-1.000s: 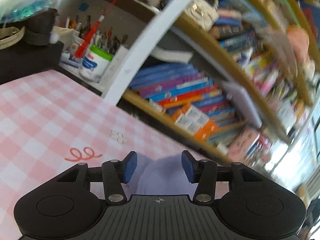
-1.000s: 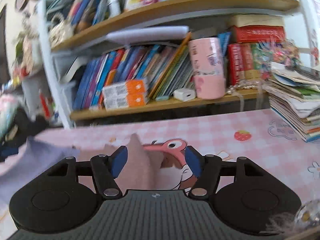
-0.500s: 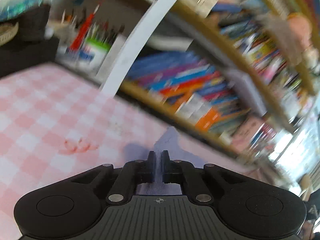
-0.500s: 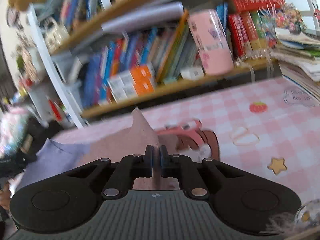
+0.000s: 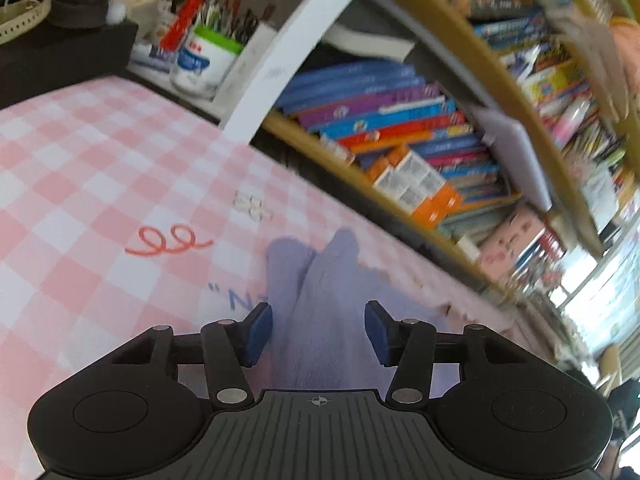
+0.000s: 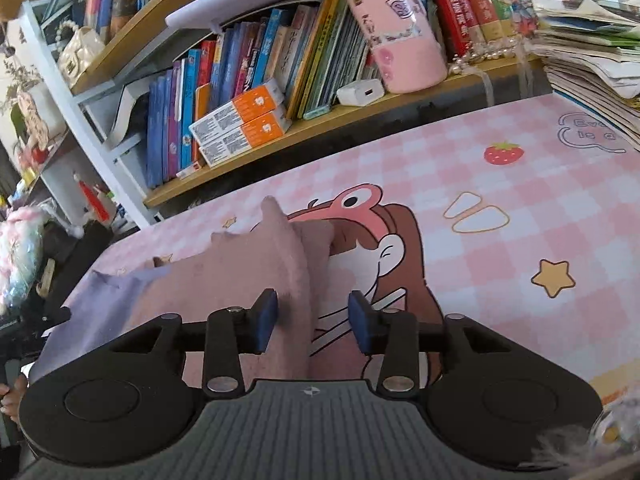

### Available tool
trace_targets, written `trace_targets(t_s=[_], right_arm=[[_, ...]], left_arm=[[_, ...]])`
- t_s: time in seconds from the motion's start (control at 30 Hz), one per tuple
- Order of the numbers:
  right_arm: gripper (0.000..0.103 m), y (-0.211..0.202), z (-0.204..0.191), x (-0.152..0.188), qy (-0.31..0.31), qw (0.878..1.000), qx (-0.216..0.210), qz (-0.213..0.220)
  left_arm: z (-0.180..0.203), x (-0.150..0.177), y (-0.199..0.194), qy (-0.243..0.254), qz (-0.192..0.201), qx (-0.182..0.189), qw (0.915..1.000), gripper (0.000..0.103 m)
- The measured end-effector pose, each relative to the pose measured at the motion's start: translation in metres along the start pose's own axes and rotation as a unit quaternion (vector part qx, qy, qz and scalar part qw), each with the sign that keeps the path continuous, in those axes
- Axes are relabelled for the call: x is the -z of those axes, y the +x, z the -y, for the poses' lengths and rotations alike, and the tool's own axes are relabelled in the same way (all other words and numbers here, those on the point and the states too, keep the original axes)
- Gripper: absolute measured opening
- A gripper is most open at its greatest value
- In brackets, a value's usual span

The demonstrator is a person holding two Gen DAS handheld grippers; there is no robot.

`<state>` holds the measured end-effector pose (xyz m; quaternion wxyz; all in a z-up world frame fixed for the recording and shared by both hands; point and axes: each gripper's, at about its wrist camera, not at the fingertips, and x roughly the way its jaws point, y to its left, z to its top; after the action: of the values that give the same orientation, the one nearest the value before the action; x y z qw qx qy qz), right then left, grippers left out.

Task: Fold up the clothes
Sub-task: 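Open both grippers and release the folded sweater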

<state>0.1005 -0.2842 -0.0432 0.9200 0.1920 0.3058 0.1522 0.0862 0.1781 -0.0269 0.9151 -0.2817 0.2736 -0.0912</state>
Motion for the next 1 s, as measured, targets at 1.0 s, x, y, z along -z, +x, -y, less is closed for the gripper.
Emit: trace_targets(t_s=[1.0], right_arm=[[0.022,0.017,-0.074,0.031,-0.096,0.989,-0.103,-0.049]], left_arm=[[-0.041,0.024,-0.148,-0.042,0.101,-0.115,0.9873,0.063]])
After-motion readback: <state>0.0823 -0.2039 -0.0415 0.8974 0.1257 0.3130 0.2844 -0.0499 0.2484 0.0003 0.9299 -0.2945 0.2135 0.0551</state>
